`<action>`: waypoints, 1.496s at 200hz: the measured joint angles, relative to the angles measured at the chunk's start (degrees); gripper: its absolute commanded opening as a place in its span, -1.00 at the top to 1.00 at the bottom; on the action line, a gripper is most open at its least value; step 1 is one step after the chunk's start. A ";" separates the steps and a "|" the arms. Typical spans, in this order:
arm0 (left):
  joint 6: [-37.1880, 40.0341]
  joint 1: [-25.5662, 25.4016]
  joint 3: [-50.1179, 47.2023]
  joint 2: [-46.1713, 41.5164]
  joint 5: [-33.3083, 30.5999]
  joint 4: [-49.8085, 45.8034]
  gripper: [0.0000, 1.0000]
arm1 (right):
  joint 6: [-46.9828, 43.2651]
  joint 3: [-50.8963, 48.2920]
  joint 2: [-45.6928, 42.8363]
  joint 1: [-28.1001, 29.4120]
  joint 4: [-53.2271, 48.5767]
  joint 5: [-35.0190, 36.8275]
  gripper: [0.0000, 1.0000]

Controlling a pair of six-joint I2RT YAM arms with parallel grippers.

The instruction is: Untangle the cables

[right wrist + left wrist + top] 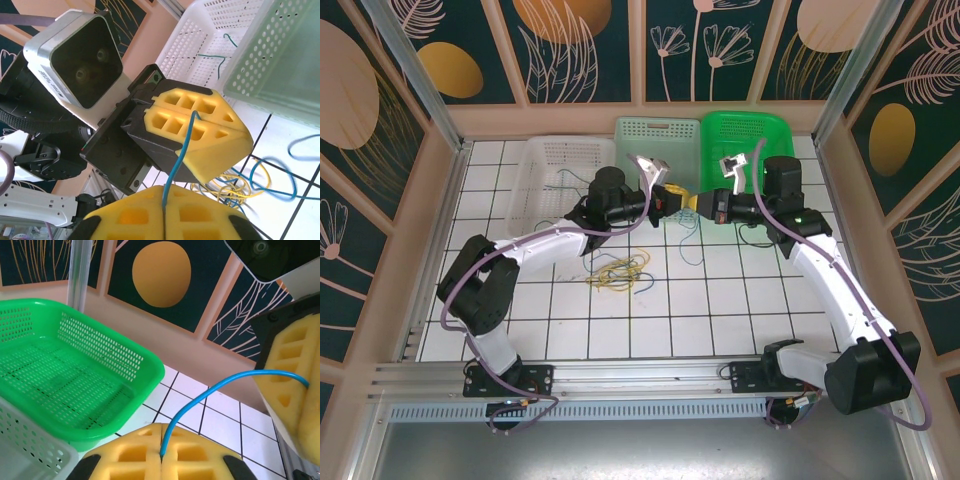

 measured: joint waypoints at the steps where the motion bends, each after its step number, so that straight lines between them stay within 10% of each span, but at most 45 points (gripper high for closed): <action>1: 0.00 0.00 0.00 0.00 0.02 0.02 1.00 | -0.13 0.00 0.00 0.00 0.00 0.02 0.36; 29: 0.04 0.00 -0.37 -0.31 -0.87 0.13 1.00 | -0.92 0.15 -0.07 -0.09 -0.46 1.36 -0.43; 58: -0.44 0.31 -0.39 -0.42 -1.20 0.37 1.00 | -2.36 0.22 -1.55 -1.51 -1.25 5.11 -0.69; 134: -9.64 4.70 -4.11 -2.10 0.31 9.99 1.00 | -2.69 -7.45 -7.89 -6.78 1.86 15.47 0.12; 185: -20.98 6.84 -4.09 -2.51 0.31 17.75 1.00 | -2.23 -24.35 -13.88 3.10 14.34 20.57 -0.07; 299: -32.26 7.30 -4.09 -0.28 1.77 24.81 1.00 | -6.34 -28.00 -9.81 14.84 37.66 31.76 -0.38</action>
